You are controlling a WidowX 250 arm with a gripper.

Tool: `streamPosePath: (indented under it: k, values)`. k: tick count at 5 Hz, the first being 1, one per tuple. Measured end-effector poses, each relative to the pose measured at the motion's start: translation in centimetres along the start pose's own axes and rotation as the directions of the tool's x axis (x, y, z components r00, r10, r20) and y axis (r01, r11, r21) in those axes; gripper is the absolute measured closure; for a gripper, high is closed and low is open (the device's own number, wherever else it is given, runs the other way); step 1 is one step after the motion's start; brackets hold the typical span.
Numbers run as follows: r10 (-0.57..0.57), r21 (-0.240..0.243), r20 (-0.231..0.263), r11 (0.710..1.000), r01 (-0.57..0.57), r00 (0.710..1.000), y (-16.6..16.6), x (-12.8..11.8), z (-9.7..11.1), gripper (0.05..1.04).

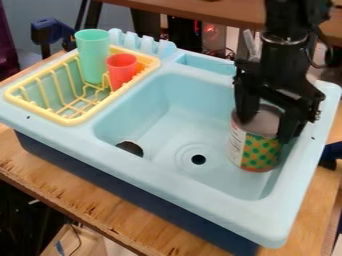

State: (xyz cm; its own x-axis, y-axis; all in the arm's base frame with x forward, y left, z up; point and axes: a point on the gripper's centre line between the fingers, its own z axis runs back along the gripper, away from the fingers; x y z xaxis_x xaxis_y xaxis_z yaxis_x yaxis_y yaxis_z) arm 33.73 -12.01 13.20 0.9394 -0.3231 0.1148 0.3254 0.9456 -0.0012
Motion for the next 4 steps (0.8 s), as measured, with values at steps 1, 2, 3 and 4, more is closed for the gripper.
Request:
streamPosePath:
  k: [1,2,3,4]
  values:
    - [-0.003,-0.001,-0.017,1.000,0.003,1.000,0.0,0.0,-0.2,0.075]
    - [-0.007,0.027,-0.038,1.000,0.008,0.999,0.5,-0.1,-0.4,0.076]
    - [0.031,0.108,-0.085,0.994,-0.021,0.996,1.8,-1.0,-0.4,0.079]
    - [0.137,0.269,-0.148,0.959,-0.093,0.979,4.2,-2.8,-0.5,0.079]
